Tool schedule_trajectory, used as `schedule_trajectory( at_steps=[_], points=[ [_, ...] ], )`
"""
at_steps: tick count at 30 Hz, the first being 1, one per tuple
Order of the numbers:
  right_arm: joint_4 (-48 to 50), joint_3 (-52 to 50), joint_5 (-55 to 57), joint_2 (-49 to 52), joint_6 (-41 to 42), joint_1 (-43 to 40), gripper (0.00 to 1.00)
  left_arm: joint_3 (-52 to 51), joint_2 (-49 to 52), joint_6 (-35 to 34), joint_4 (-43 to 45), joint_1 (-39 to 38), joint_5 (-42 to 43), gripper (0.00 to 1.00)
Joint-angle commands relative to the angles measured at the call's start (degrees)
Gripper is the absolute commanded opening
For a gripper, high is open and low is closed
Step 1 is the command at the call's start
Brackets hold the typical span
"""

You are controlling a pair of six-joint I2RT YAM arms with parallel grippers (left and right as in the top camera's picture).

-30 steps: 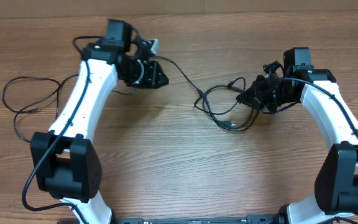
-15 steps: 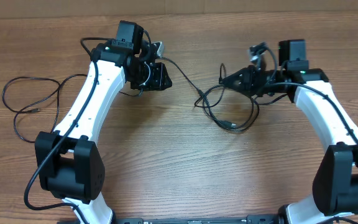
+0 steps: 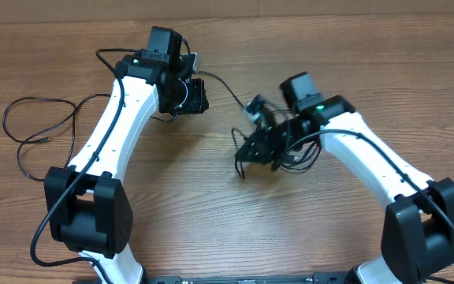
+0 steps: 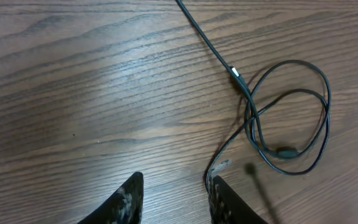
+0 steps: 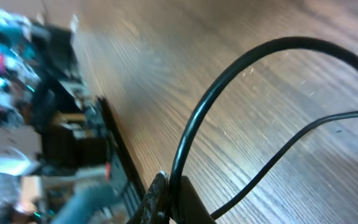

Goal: Untangle cables

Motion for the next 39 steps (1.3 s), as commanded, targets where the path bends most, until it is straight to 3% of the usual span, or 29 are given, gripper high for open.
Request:
schedule_trajectory(
  at_steps=[1, 29, 36, 39],
  points=[
    [-0.5, 0.48, 6.73, -0.59, -2.4, 3.13, 0.04, 0.85, -1.11, -0.81, 0.04, 0.07, -0.96, 0.36],
    [2.84, -10.43, 7.39, -0.48, 6.16, 6.99, 0.04, 0.85, -1.11, -0.76, -0.7, 0.07, -0.98, 0.41],
    [0.52, -12.87, 29.31, -0.48, 22.62, 6.95, 0.04, 0.85, -1.11, -0.76, -0.74, 0.07, -0.98, 0.42],
    [-0.92, -13.0, 32.94, -0.48, 27.19, 6.95, 0.04, 0.85, -1.11, -0.76, -0.76, 0.07, -0.98, 0.42]
  ],
)
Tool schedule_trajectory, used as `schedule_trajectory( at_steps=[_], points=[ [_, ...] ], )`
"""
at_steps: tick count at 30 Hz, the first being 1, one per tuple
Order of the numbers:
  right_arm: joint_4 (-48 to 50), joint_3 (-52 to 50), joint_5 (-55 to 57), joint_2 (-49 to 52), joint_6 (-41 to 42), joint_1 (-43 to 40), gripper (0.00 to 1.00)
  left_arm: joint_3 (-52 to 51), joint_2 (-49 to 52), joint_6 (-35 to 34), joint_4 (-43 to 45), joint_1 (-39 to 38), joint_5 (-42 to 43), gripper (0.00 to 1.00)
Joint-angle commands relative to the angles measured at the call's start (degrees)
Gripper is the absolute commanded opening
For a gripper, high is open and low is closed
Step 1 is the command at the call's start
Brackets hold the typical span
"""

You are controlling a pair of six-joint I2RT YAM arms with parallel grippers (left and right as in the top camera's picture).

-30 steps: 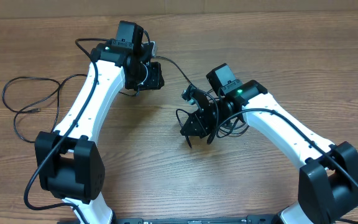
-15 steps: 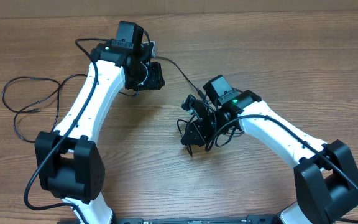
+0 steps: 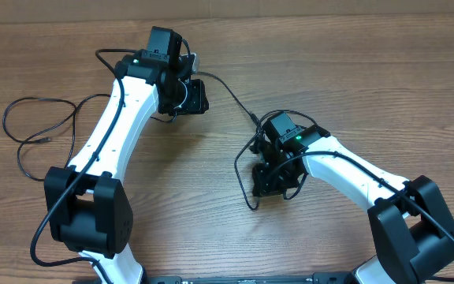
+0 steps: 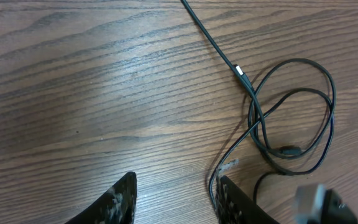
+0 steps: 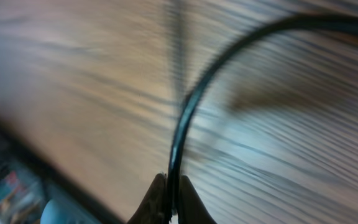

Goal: Untangle cables

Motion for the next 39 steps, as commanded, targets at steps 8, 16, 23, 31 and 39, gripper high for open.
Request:
schedule_trajectory(
  at_steps=[8, 16, 23, 31, 39],
  points=[
    [-9.35, -0.57, 15.15, -0.48, 19.71, 0.31, 0.04, 0.85, -1.14, -0.79, -0.55, 0.07, -2.56, 0.41],
    [-13.9, -0.55, 22.25, -0.48, 23.1, 0.02, 0.15, 0.85, -1.14, -0.83, -0.52, -0.2, -3.08, 0.42],
    [-16.83, 5.92, 20.7, -0.48, 22.23, -3.89, 0.52, 0.85, -1.14, -0.81, 0.04, -0.37, -3.32, 0.47],
    [-23.02, 23.91, 20.79, -0.48, 14.67, -9.68, 0.57, 0.85, -1.14, -3.54, 0.31, -0.44, -3.26, 0.49],
    [-17.35, 20.7, 20.79, 0.68, 15.37, -13.05, 0.5, 0.83, -0.98, -7.19, 0.37, -2.45, -2.91, 0.6]
  ],
)
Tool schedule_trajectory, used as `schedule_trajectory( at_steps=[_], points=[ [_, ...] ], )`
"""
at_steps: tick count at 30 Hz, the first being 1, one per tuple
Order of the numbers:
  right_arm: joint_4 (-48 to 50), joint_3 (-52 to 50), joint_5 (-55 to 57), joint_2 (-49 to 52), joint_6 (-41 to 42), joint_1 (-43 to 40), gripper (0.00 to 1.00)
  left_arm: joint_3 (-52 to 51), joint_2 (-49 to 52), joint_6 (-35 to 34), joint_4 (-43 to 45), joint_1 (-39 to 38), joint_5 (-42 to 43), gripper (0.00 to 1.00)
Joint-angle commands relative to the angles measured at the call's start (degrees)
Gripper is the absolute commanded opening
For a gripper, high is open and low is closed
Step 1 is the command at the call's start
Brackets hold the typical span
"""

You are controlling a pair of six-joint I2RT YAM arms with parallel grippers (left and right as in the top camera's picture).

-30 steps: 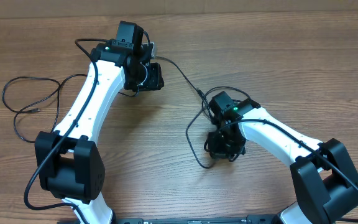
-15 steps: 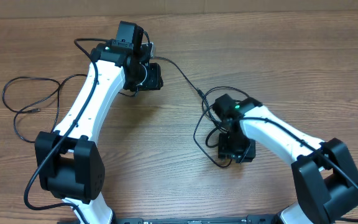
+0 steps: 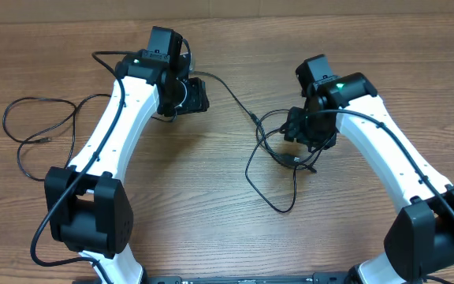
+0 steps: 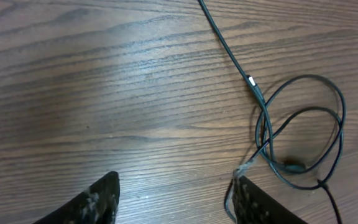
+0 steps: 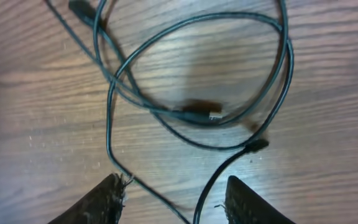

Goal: Untangle cables

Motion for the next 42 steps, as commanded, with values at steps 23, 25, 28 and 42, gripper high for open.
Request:
schedule_trajectory(
  at_steps=[23, 25, 28, 42],
  points=[
    [11.56, -24.3, 2.54, 4.15, 1.05, -8.98, 0.3, 0.83, 10.03, -9.33, 8.68, -19.34, -1.57, 0.45],
    [10.73, -24.57, 3.69, 4.15, 1.05, -8.98, 0.27, 0.83, 10.03, -9.35, 9.05, -20.7, -3.56, 0.43],
    [7.8, -24.65, 9.33, 4.15, 2.01, -9.14, 0.27, 0.83, 10.03, -9.35, 9.49, -22.18, -5.35, 0.35],
    [23.69, -24.65, 9.9, 4.15, 7.08, -18.8, 0.41, 0.81, 10.4, -13.31, 13.09, -23.5, -16.63, 0.44]
  ],
)
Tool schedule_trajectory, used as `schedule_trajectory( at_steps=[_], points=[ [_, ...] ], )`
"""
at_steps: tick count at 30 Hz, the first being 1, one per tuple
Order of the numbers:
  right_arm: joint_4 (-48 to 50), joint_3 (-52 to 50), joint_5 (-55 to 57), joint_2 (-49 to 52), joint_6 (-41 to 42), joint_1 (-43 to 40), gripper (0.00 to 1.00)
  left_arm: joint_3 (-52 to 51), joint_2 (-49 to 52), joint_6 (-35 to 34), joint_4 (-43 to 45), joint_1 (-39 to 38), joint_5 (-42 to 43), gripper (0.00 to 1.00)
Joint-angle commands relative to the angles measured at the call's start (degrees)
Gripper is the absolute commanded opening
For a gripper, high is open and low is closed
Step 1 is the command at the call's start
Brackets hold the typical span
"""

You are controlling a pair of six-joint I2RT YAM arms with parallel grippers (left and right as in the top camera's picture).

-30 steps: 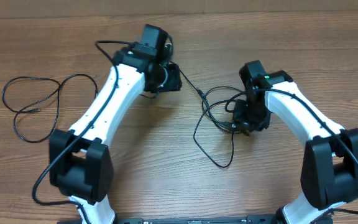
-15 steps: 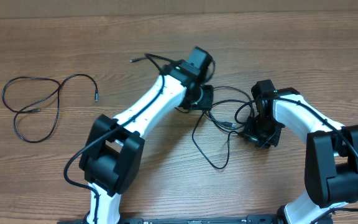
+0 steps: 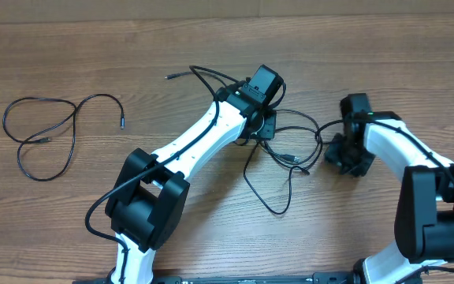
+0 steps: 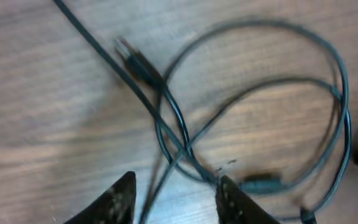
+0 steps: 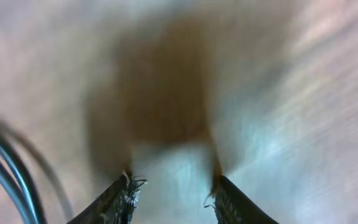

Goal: Untangle cables

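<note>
A tangle of thin black cables (image 3: 290, 158) lies at the table's centre; one strand runs back to a plug end (image 3: 169, 76). My left gripper (image 3: 260, 130) hangs over the tangle's left part. In the left wrist view it (image 4: 174, 196) is open above crossing loops (image 4: 185, 146), with one strand running up between its fingers and plugs (image 4: 132, 59) (image 4: 260, 185) beside them. To the right of the tangle, my right gripper (image 3: 344, 158) is low over bare wood. Its blurred wrist view shows it (image 5: 174, 196) open and empty, with cable (image 5: 5, 168) at the left edge.
A separate black cable (image 3: 71, 125) lies in loose loops at the far left, its plug end (image 3: 120, 120) pointing toward the middle. Bare wooden table (image 3: 211, 237) stretches along the front, and the back edge meets a wall.
My left gripper has moved from the back left to above the tangle at the centre. The right gripper, then over the tangle, now sits to its right. The far-left cable lies apart.
First my right gripper was shut on a cable in the tangle while the left waited open at the back left. Then the right still held it, nearer the front. Later it was open above the spread-out loops. Now the left gripper is over them.
</note>
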Motion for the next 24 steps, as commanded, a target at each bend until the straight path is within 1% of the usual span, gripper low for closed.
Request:
schedule_trajectory(
  at_steps=[1, 4, 7, 12, 13, 14, 15, 16, 24],
  points=[
    [3.04, -0.94, -0.07, 0.87, 1.05, -2.1, 0.41, 0.81, 0.81, -2.6, 1.62, -0.15, -3.82, 0.44],
    [4.42, -0.94, -1.77, 0.87, 1.07, -2.69, 0.42, 0.81, 2.14, -5.57, 2.01, -0.17, -3.85, 0.42],
    [4.5, -0.94, -2.67, 0.87, 1.05, -2.71, 0.45, 0.81, 4.72, -7.96, 2.03, -0.17, -3.85, 0.41],
    [4.55, -0.94, -3.3, 0.87, 1.07, -2.69, 0.45, 0.81, 8.26, -9.09, 2.67, -0.17, -2.93, 0.4],
    [4.55, -0.94, -3.3, 0.87, 1.05, -2.69, 0.45, 0.81, 8.5, -9.09, 2.99, -0.17, -2.93, 0.36],
    [4.57, -0.94, -3.3, 0.87, 1.07, -2.69, 0.45, 0.81, 8.59, -9.07, 3.34, -0.17, -2.93, 0.29],
    [4.61, -0.94, -3.3, 0.87, 1.07, -2.69, 0.45, 0.81, 8.59, -9.07, 3.69, -0.17, -2.91, 0.26],
    [4.68, -0.94, -3.3, 0.87, 1.07, -2.69, 0.45, 0.83, 8.5, -9.07, 4.09, -0.15, -2.93, 0.25],
    [4.76, -0.96, -3.32, 0.87, 1.07, -2.69, 0.45, 1.11, 8.31, -8.85, 5.31, 0.0, -2.29, 0.26]
  ],
)
